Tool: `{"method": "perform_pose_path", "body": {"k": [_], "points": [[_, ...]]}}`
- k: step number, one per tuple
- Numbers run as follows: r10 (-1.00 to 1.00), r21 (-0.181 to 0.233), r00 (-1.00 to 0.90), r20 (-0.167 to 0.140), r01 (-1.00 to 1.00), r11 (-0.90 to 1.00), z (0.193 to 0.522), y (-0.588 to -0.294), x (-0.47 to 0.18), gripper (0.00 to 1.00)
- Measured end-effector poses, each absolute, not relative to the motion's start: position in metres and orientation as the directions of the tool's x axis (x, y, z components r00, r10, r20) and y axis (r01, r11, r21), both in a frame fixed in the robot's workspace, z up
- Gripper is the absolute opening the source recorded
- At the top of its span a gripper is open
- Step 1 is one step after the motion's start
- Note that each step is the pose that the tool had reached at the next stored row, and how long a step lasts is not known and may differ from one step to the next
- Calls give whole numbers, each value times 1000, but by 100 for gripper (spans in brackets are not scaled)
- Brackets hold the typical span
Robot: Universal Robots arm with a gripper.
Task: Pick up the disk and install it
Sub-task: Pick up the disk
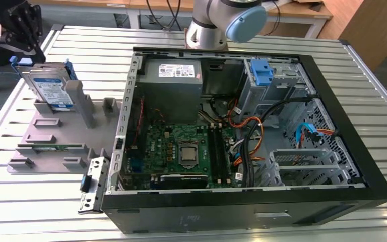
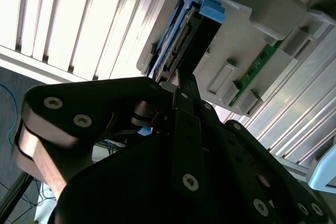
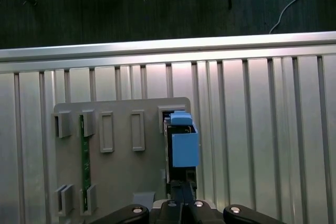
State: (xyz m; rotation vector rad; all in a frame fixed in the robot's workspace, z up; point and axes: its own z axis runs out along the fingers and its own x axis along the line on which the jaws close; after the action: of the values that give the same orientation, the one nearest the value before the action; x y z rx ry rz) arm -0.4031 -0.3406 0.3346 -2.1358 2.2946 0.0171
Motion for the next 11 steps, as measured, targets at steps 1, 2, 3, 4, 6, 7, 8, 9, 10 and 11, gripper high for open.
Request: {"method": "perform_pose_path", "body": {"k": [1, 2, 3, 4, 6, 7, 8, 9, 10, 11], "points": [[-997, 3, -72, -12, -997, 72, 335, -341, -403, 11], [-997, 3, -72, -12, -997, 72, 336, -341, -403, 11], [-997, 3, -72, -12, -997, 72, 336, -341, -403, 11], [-997, 3, -72, -12, -997, 72, 336, -341, -403, 11], [-997, 3, -72, -12, -997, 72, 336, -341, -403, 11], [-997, 3, -72, -12, -997, 72, 336, -341, -403, 11], [-997, 3, -72, -12, -997, 72, 336, -341, -404, 11], [-997, 3, -72, -12, -997, 72, 336, -341, -404, 11], [-997, 3, -72, -12, -997, 72, 336, -341, -403, 11], [-997, 3, -72, -12, -997, 72, 336, -341, -403, 11]]}}
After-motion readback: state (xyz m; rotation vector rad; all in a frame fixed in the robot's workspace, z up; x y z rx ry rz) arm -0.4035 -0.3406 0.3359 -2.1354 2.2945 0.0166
